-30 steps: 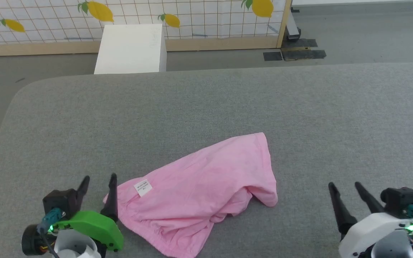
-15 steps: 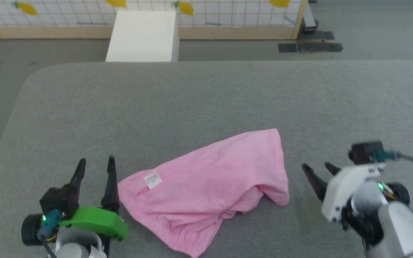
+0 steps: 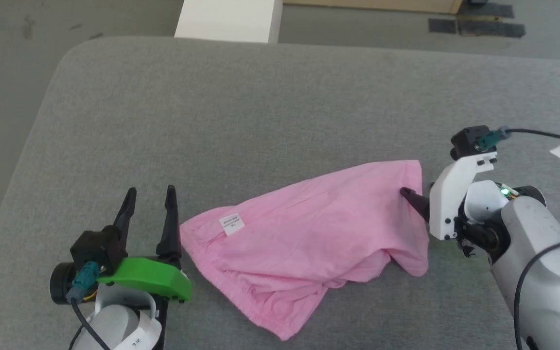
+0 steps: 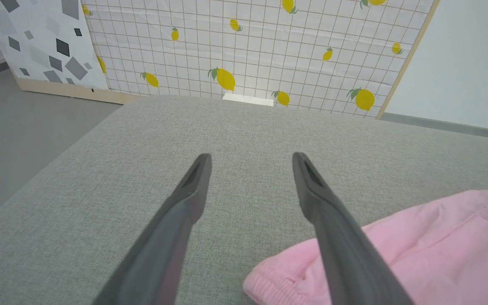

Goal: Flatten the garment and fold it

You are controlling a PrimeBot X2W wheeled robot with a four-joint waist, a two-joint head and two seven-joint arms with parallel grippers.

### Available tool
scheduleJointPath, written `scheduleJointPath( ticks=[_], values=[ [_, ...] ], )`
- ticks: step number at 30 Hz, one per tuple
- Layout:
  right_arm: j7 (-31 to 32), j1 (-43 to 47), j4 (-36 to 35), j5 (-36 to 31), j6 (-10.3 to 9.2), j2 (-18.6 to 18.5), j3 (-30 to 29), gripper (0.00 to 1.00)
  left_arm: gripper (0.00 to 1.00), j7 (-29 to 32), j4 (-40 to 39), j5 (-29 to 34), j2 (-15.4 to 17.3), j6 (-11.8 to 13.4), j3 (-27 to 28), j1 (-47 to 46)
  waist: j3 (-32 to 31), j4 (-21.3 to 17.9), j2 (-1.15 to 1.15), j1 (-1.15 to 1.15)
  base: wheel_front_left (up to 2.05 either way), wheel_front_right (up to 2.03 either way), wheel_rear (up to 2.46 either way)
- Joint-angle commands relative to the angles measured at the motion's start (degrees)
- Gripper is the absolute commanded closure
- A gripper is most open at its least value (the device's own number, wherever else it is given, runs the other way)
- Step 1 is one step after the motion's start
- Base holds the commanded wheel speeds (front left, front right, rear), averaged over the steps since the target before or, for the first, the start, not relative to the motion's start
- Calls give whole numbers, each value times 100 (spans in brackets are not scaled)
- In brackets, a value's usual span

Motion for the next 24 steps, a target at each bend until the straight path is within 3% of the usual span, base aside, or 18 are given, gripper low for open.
scheduleJointPath(
  ticks=[1, 2, 3, 4, 17, 22, 24],
  values=[
    [110, -127, 199, 61, -9, -25, 106, 0, 0, -47, 45, 52, -34, -41, -4, -105, 192, 168, 43, 0, 0, 0, 0],
    [202, -170, 344, 80, -9, -34, 174, 0, 0, -49, 74, 54, -49, -63, -8, -125, 206, 185, 43, 0, 0, 0, 0],
    [321, -207, 495, 134, -9, -37, 270, 83, 0, -52, 111, 62, -68, -88, -14, -147, 210, 208, 43, 0, 0, 0, 0],
    [372, -231, 582, 188, -9, -41, 329, 100, 0, -54, 139, 66, -83, -104, -15, -160, 212, 222, 43, 0, 0, 0, 0],
    [-914, -589, 562, 395, -9, -512, 410, 100, 0, -64, 400, 106, -150, -196, 94, -110, -19, 66, 43, 0, 0, 0, 0],
    [-1052, -297, 418, 492, -9, -762, 169, 100, 0, -61, 475, 85, -138, -199, 88, -24, -175, -68, 43, 0, 0, 0, 0],
    [-1025, 202, 316, 535, -9, -937, -70, 100, 0, -11, 519, 61, -108, -197, 67, 37, -263, -193, 43, 0, 0, 0, 0]
  ],
)
